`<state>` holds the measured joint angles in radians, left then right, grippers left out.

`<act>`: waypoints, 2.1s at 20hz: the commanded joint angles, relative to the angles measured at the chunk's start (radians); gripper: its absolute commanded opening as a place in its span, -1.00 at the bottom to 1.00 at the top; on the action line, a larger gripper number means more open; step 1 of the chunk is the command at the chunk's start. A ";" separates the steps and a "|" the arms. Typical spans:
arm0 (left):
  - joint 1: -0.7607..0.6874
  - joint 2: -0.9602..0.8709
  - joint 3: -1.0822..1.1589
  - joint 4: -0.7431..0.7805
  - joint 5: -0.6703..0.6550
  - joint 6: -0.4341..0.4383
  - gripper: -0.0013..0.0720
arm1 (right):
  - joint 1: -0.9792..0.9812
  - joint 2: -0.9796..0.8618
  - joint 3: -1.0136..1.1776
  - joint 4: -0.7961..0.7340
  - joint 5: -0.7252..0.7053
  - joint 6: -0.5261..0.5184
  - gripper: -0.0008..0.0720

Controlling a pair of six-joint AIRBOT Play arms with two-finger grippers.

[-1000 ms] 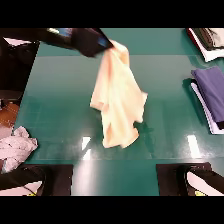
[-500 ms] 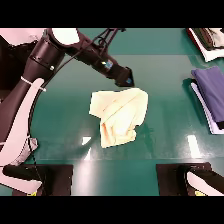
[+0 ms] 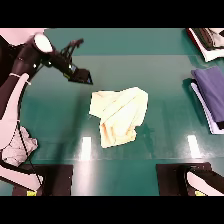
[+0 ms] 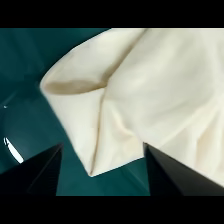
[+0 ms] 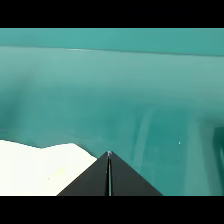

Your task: Fold the shirts.

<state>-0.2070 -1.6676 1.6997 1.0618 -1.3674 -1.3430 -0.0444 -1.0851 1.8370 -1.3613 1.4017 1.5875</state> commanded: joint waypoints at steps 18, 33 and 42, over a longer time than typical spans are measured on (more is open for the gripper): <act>-0.055 -0.003 -0.340 -0.061 0.369 0.064 0.34 | 0.001 -0.055 0.000 0.008 0.145 0.001 -0.94; -0.055 -0.036 -0.095 -0.058 0.183 0.042 -0.90 | 0.216 -0.001 -0.263 0.008 0.200 0.002 -0.92; -0.055 -0.036 0.120 -0.043 -0.006 0.040 -0.90 | 0.530 -0.037 -0.955 0.327 -0.433 0.108 0.70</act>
<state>-0.2619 -1.7027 1.7798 1.0168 -1.3121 -1.3025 0.4171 -1.0851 1.0409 -1.1908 1.2190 1.6501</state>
